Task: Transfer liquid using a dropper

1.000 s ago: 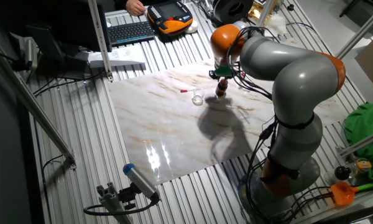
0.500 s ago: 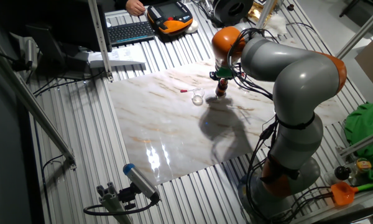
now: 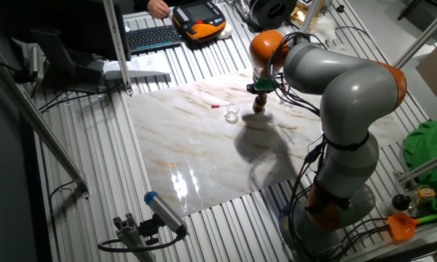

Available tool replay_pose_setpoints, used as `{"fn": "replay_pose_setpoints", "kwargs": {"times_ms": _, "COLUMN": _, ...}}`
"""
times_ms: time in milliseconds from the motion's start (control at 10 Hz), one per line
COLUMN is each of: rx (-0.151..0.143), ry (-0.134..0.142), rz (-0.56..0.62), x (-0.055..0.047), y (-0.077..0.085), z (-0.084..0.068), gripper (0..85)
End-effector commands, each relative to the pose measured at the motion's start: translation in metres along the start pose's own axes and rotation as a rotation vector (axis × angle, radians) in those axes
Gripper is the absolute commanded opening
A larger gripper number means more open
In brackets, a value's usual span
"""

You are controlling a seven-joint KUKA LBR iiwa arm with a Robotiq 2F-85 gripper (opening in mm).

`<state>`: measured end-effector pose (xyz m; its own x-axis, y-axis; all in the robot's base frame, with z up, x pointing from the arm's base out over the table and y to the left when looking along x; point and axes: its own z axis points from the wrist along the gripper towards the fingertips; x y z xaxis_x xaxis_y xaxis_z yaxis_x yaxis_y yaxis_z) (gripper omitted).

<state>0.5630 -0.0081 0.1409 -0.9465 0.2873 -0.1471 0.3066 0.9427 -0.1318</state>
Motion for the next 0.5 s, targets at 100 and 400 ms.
{"fn": "replay_pose_setpoints", "kwargs": {"times_ms": 100, "rx": -0.001, "ry": 0.002, "rz": -0.003, "x": -0.0003, "y": -0.0003, "z": 0.0004, "gripper": 0.0}}
{"fn": "replay_pose_setpoints", "kwargs": {"times_ms": 400, "rx": 0.031, "ry": -0.003, "rz": 0.007, "x": -0.001, "y": -0.0001, "z": -0.0005, "gripper": 17.0}}
